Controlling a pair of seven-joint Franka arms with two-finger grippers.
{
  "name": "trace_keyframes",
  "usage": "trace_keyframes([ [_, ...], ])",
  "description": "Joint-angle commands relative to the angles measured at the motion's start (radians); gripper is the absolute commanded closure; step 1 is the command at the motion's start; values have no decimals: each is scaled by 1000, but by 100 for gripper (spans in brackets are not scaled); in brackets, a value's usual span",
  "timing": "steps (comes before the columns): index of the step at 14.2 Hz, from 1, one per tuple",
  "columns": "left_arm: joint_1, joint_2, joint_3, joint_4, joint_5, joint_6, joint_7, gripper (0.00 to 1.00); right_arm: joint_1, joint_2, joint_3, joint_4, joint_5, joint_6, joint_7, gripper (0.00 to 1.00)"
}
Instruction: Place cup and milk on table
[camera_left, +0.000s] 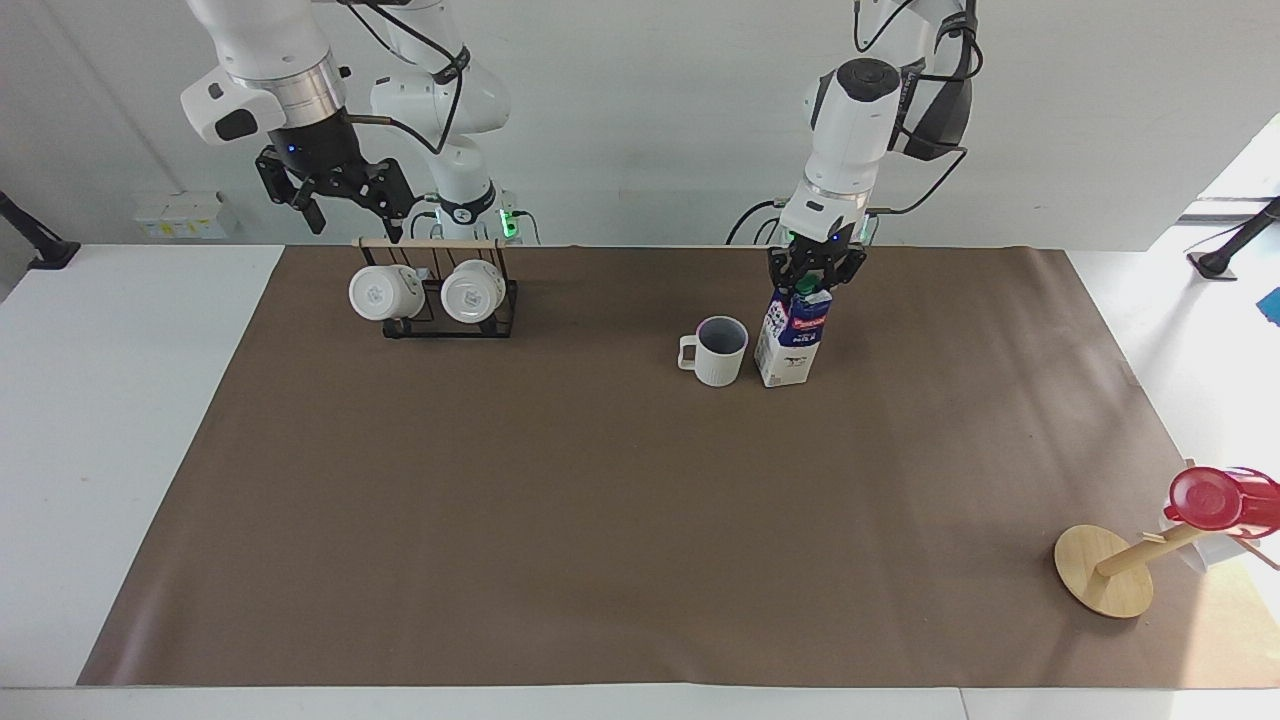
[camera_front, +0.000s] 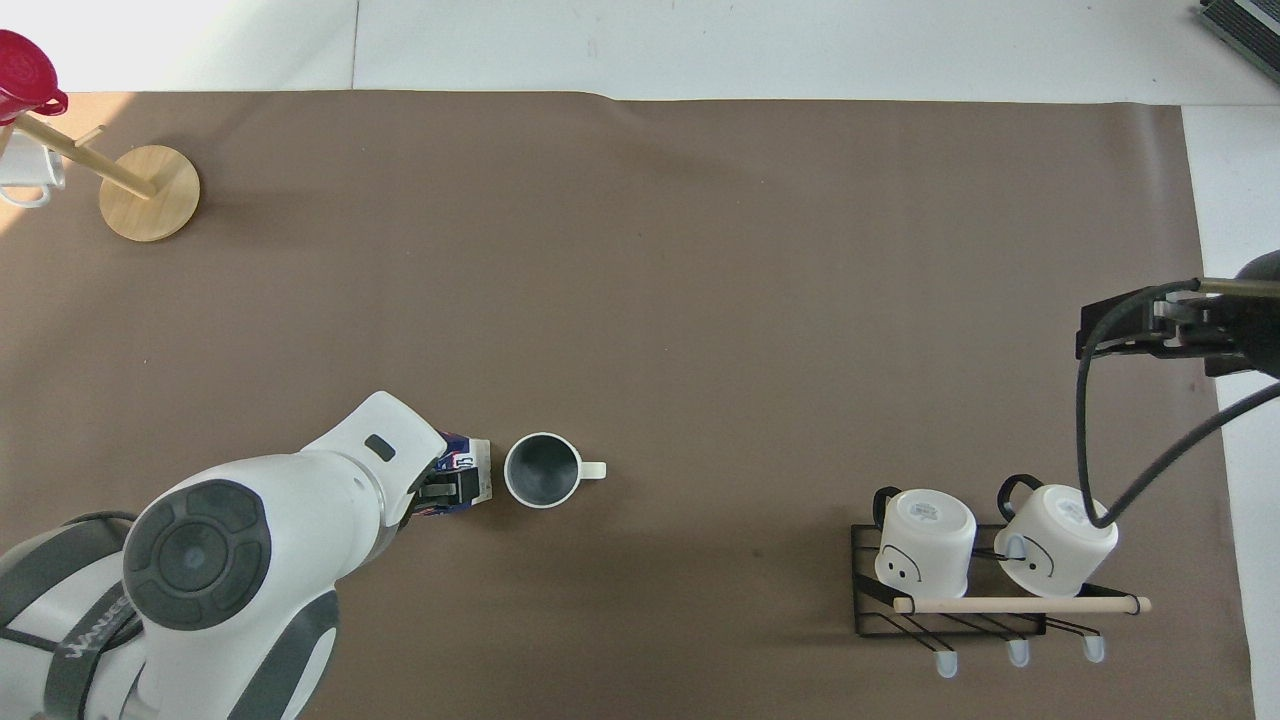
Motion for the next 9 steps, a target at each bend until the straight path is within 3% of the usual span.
trace_keyframes([
  [1,-24,-2,13,89,7,-127,-7,0,-12,-23,1,-26,18,5,-20,0],
  [5,0,-4,23,231,7,-298,4,0,-12,-23,-1,-26,18,3,-20,0],
  [9,131,4,28,406,6,-448,155,0,-12,-23,-1,-26,18,5,-20,0],
])
